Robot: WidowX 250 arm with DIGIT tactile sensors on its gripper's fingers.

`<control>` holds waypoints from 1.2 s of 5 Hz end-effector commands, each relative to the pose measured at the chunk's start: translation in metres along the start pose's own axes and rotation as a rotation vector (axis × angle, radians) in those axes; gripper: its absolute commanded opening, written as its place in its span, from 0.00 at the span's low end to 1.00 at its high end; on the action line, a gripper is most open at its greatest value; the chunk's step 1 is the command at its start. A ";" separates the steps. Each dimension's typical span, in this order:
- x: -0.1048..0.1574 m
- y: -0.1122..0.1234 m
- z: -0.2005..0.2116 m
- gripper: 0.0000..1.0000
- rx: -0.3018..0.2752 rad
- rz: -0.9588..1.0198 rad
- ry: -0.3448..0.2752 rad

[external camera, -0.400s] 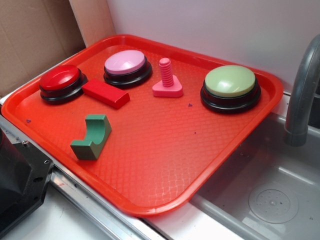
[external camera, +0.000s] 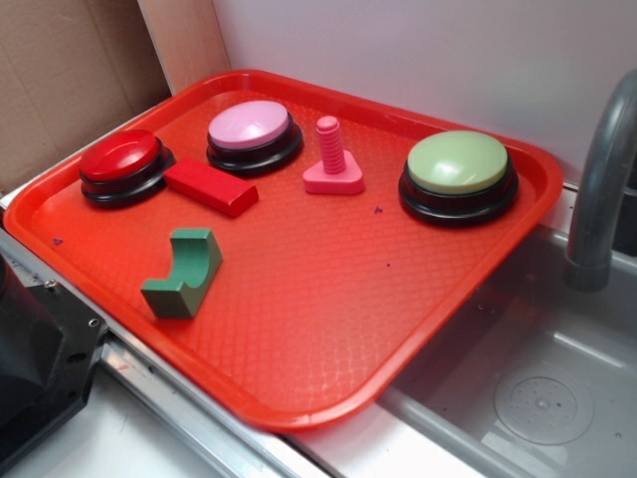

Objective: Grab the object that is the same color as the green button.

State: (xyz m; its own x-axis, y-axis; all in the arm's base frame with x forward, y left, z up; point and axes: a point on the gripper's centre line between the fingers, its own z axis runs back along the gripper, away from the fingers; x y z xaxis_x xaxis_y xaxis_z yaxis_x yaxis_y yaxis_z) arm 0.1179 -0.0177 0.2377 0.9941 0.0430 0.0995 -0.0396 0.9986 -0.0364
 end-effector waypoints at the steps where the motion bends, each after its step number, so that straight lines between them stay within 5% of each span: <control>1: 0.019 -0.005 -0.097 1.00 0.137 0.225 0.032; 2: 0.028 -0.011 -0.148 1.00 0.110 0.315 0.036; 3: 0.023 0.012 -0.197 1.00 0.098 0.372 0.055; 5: 0.015 0.014 -0.235 1.00 0.079 0.348 0.096; 6: 0.022 -0.006 -0.235 1.00 0.054 0.275 0.095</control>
State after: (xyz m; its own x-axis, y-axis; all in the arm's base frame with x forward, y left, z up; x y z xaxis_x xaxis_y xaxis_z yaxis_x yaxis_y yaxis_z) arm 0.1698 -0.0288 0.0152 0.9424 0.3330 0.0313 -0.3326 0.9429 -0.0163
